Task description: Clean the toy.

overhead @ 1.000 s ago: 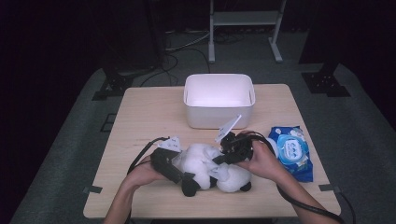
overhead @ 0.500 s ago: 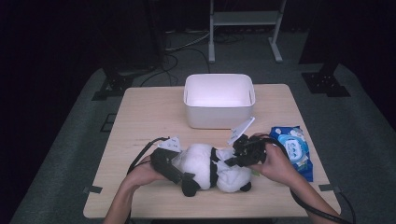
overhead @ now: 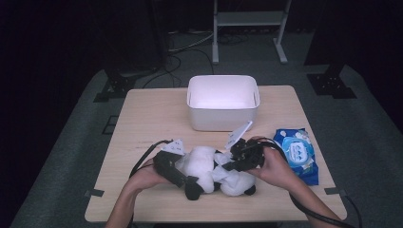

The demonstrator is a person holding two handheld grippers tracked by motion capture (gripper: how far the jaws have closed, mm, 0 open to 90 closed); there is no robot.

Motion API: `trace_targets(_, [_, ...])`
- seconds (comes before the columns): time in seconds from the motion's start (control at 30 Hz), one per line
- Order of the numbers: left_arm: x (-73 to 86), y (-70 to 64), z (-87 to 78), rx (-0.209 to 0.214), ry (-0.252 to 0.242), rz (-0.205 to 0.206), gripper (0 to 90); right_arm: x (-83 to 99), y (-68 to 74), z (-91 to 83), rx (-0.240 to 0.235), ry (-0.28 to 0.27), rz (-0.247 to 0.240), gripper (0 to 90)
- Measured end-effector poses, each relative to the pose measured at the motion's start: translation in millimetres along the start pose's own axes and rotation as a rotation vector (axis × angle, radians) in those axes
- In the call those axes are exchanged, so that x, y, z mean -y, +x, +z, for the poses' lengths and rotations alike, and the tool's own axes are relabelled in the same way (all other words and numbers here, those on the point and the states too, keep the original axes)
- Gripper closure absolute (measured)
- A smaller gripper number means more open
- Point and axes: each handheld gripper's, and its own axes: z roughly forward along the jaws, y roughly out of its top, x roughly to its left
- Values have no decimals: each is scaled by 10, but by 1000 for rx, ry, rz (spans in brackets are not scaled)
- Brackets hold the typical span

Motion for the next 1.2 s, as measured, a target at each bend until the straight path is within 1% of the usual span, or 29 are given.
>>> trace_targets(0.1, [-1,-6,-2,-2,3,3,95,-119,16,89,-6,2,-30,845])
trace_targets(0.2, [2,-10,-1,-2,3,2,95,-230,9,138,-8,2,-47,845])
trace_targets(0.33, [4,-8,-3,-2,2,2,95,-312,-32,152,-3,7,-50,845])
trace_targets(0.43, [7,-6,-2,0,-3,0,95,-296,-61,135,3,14,-38,845])
trace_targets(0.47, [7,-5,-2,0,-3,1,95,-278,-76,125,10,13,-40,845])
trace_targets(0.63, [8,-5,-2,0,-4,0,95,-134,-157,46,43,31,-2,845])
trace_targets(0.77, [7,-5,-2,0,-4,1,95,56,-238,-60,50,16,53,845])
trace_targets(0.8, [7,-5,-3,0,-4,1,95,101,-254,-87,56,12,59,845])
trace_targets(0.93, [5,-7,-3,-1,-2,2,95,267,-295,-178,69,1,89,845])
trace_targets(1.1, [9,-4,-6,1,-1,4,95,446,-307,-260,78,-8,127,845])
trace_targets(1.2, [9,-7,-4,0,-2,2,95,539,-311,-284,74,-23,150,845])
